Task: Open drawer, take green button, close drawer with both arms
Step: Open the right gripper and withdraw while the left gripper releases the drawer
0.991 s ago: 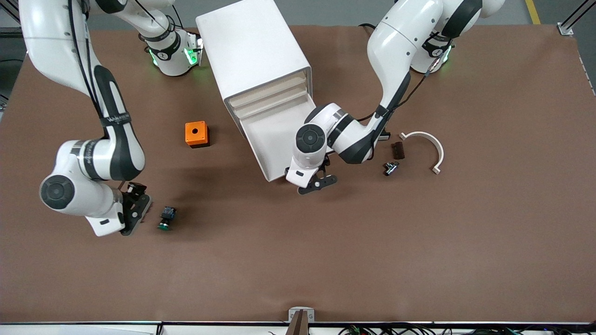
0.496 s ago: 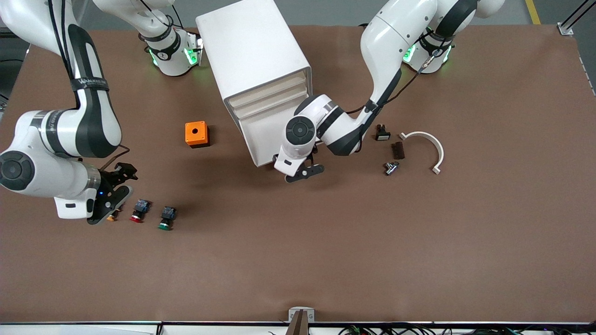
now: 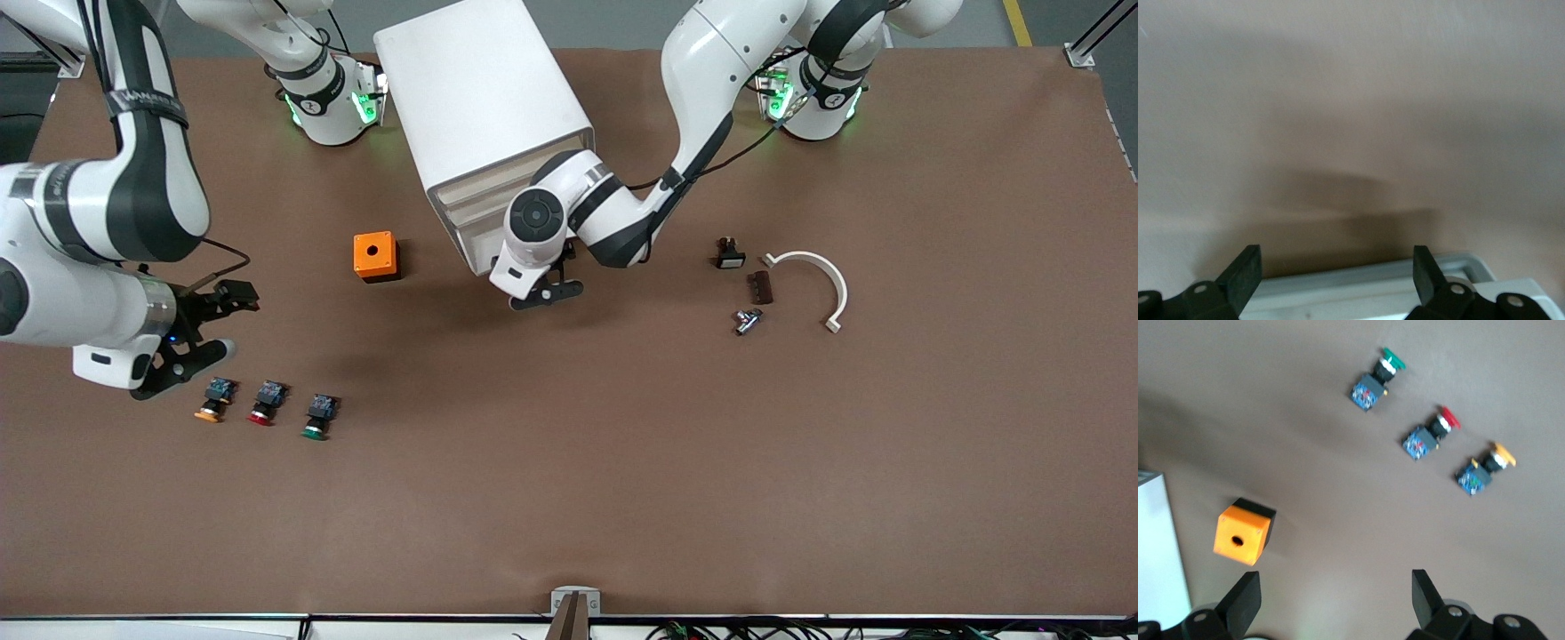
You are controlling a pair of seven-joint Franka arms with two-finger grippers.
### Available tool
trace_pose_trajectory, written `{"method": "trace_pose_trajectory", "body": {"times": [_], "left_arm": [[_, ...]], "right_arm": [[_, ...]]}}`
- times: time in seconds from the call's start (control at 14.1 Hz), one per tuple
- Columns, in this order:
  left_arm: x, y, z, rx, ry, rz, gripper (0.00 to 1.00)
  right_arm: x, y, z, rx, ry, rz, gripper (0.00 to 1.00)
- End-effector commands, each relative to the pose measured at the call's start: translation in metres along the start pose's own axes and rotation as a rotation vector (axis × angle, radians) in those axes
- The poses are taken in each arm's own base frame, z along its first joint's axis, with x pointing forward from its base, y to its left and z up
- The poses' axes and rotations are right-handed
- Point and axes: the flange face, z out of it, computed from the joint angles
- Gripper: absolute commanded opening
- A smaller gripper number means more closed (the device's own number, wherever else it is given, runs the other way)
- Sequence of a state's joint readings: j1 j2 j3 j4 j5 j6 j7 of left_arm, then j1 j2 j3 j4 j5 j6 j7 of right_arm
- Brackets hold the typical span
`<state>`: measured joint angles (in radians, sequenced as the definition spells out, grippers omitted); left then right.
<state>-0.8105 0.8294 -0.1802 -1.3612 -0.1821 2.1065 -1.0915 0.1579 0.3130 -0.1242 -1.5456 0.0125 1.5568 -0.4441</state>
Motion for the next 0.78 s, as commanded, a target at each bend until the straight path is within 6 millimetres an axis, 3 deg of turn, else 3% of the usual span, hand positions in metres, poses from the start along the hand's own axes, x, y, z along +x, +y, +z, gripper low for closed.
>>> {"method": "trace_pose_trajectory", "body": {"times": [0.0, 0.35, 0.71], "left_arm": [[-0.014, 0.005, 0.003, -0.010, -0.051, -0.015, 1.00], [-0.034, 0.009, 0.017, -0.013, -0.144, -0.043, 1.00], [-0.038, 0.010, 0.016, -0.020, -0.186, -0.058, 1.00]], "right_arm": [[-0.020, -0.006, -0.034, 0.001, -0.019, 0.092, 1.00], [-0.050, -0.020, -0.071, 0.000, 0.013, 0.306, 1.00], [-0.075, -0.015, -0.119, 0.011, 0.033, 0.412, 1.00]]}}
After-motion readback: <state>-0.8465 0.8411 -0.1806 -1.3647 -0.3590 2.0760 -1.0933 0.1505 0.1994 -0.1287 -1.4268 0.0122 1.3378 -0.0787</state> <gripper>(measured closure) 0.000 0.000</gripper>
